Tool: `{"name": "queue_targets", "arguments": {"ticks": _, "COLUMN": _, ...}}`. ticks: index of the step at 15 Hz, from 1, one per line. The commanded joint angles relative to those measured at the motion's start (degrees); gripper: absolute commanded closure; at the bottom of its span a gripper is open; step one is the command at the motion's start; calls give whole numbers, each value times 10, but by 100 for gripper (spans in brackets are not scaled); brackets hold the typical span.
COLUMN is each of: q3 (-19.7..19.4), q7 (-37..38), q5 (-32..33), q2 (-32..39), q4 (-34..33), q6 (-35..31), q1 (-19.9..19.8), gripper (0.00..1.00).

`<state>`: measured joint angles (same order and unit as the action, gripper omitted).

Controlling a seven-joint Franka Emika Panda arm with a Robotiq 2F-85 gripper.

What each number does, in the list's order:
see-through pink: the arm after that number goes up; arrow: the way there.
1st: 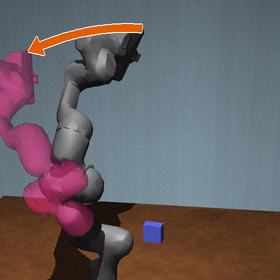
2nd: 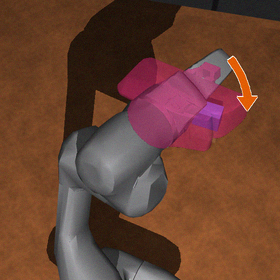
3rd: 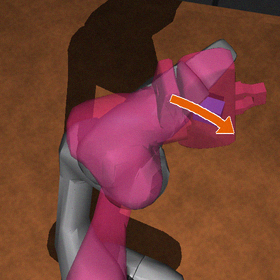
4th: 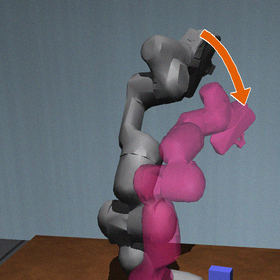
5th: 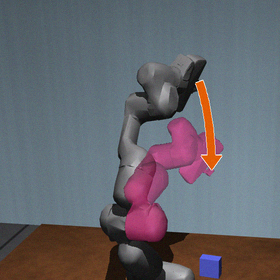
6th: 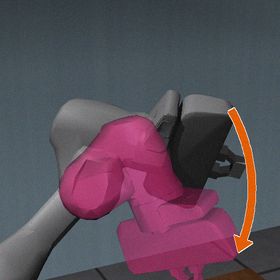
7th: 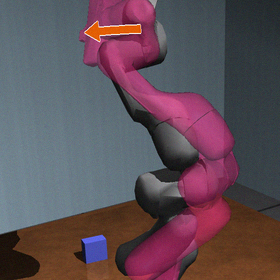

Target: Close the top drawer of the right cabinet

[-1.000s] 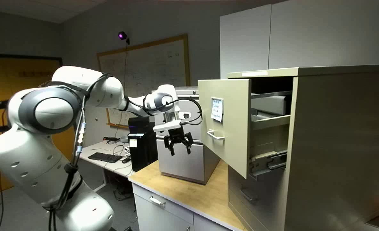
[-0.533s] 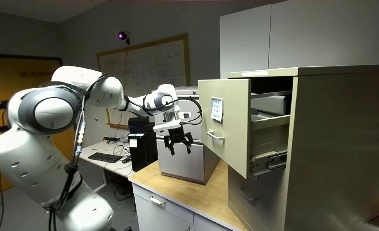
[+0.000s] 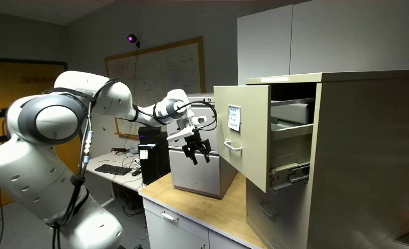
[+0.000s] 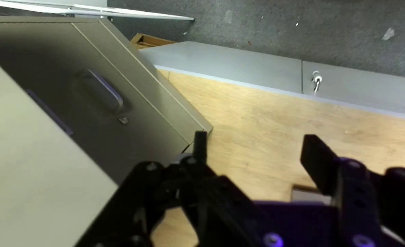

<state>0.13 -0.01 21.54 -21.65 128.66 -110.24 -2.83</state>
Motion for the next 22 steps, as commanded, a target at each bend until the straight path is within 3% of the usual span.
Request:
{"name": "queue_targets", "arguments": {"ticks": 1, "q3": 18, "q7": 80, "q5": 57, "q2": -52, "q4": 20, "q6": -30, "q1": -15, "gripper": 58}}
{"name": "queue_targets", "arguments": {"ticks": 7, "q3": 24, "q7": 206, "q5": 142, "q2": -120, "q4": 46, "q6": -67, "q1": -59, "gripper": 100}}
{"name": "queue_targets", "arguments": {"ticks": 11, "q3": 17, "q7": 271, "q5": 224, "q2": -143, "q4": 69, "q6": -174, "q1": -99, "gripper": 100}}
{"name": "queue_targets", "arguments": {"ticks": 16, "q3": 34, "q7": 416, "q5": 318, "q2": -133, "q4": 90, "q6": -275, "q1": -139, "gripper": 100}}
{"name": "queue_targets", "arguments": {"ticks": 22, "q3": 37, "q7": 581, "q5": 473, "q2": -60, "q4": 52, "q6": -292, "q1": -158, "gripper": 100}}
